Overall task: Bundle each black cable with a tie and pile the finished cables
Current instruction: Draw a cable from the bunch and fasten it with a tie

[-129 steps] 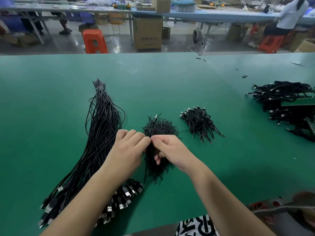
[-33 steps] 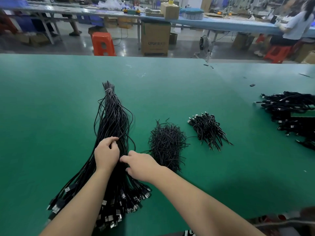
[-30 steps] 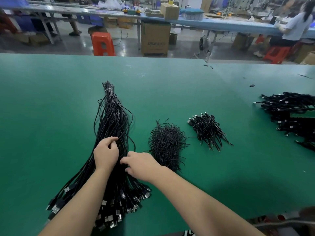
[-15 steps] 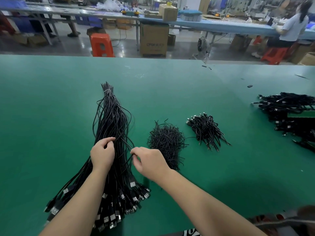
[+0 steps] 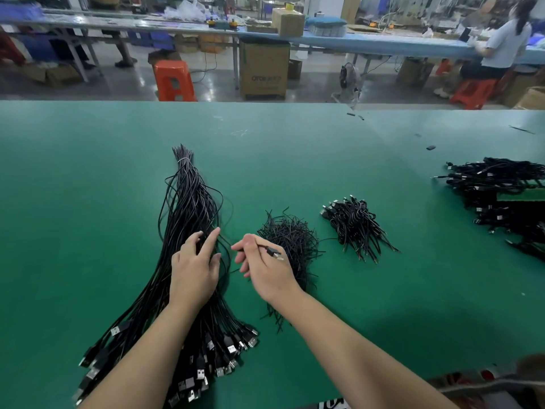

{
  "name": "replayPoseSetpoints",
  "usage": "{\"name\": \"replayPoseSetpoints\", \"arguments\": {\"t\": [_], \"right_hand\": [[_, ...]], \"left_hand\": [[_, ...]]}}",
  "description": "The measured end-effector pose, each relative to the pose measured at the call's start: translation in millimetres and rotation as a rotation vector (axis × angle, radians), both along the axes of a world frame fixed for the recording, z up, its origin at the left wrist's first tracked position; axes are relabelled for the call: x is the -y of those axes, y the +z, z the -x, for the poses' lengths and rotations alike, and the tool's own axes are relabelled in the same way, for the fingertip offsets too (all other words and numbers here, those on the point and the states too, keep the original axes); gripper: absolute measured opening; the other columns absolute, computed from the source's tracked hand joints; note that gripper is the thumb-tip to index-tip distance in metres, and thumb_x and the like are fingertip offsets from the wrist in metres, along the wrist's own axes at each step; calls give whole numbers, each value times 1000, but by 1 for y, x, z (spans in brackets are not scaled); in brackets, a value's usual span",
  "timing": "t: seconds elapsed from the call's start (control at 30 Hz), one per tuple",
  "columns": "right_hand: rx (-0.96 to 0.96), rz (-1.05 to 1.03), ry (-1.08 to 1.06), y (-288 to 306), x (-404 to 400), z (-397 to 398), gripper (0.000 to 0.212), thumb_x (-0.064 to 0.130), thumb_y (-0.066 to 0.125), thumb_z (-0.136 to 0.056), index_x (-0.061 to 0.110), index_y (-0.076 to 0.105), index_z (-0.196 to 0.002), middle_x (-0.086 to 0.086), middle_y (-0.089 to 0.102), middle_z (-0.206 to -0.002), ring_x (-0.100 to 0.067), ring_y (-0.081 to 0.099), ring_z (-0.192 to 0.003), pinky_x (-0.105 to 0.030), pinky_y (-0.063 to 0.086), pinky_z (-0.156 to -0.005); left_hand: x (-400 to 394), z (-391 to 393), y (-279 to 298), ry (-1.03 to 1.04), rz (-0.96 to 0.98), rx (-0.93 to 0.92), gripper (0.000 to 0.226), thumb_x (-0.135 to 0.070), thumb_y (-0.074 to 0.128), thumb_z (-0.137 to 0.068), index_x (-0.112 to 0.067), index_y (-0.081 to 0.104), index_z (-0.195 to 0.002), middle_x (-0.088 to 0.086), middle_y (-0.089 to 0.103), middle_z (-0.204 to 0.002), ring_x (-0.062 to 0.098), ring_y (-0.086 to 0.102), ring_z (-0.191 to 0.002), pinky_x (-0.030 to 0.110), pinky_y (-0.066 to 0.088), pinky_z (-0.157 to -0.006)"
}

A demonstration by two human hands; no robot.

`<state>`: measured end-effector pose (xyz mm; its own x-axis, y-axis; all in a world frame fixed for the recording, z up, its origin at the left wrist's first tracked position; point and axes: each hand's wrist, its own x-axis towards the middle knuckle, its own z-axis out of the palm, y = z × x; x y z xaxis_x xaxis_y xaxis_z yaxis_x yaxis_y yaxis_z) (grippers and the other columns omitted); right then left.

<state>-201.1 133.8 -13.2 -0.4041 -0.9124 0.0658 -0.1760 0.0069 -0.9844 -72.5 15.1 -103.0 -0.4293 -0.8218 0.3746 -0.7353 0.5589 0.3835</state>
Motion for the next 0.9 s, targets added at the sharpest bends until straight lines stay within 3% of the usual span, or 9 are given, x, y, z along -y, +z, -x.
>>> {"name": "replayPoseSetpoints", "arguments": {"t": [0.1,0.3,0.43,0.53,0.7,0.8,0.87,0.9], "right_hand": [[-65,21,-9,16,-5,11,47,39,37,-108,18,70,-82,3,64,-67,-12,59,-58,-37,54,-61],[44,78,124,59,-23,22,62,61,36,-99,25,69,-62,2,56,-49,-10,48,-41,-19,39,-43],[249,168,187,78,-31,29,64,64,39,-95,21,63,-55,1,42,-41,-11,34,-33,-17,29,-38],[248,152,133,89,-30,38,64,62,39,-97,21,63,-55,0,42,-42,-13,32,-33,-18,27,-38],[367,92,91,96,-29,53,62,53,40,-103,15,62,-59,-3,40,-46,-14,28,-37,-21,23,-39],[455,130,129,100,-30,56,57,56,45,-93,14,63,-59,-3,39,-45,-14,28,-35,-21,25,-40],[498,163,128,103,-31,61,54,57,49,-89,14,62,-60,-2,39,-45,-14,30,-34,-21,26,-39],[507,170,106,105,-31,64,53,58,50,-90,15,61,-61,-1,40,-46,-13,31,-35,-21,26,-39]], "left_hand": [[1,1,0,49,-43,61,61,-26,64,-93,-10,43,-149,17,48,-145,33,46,-134,49,39,-103],[1,1,1,69,-59,89,59,-19,60,-94,-5,42,-148,13,48,-150,27,46,-137,46,39,-105],[2,1,0,61,-90,12,55,-18,54,-97,-7,41,-149,10,45,-153,23,45,-139,45,38,-107],[2,2,4,75,-138,-53,61,-23,56,-97,-9,34,-152,11,33,-159,30,45,-136,48,39,-105],[-4,12,25,-5,-114,-1,80,-28,68,-91,-31,22,-157,14,19,-162,33,34,-138,53,36,-107],[-7,27,45,-111,-95,-1,50,-29,59,-99,-28,46,-147,6,40,-153,27,46,-127,47,44,-101],[-11,36,58,-179,-148,-70,25,-27,48,-105,-19,64,-122,1,61,-129,23,60,-110,39,51,-87],[-14,39,65,-190,-178,-101,23,-27,44,-106,-18,65,-110,-1,67,-115,21,63,-102,37,52,-83]]}}
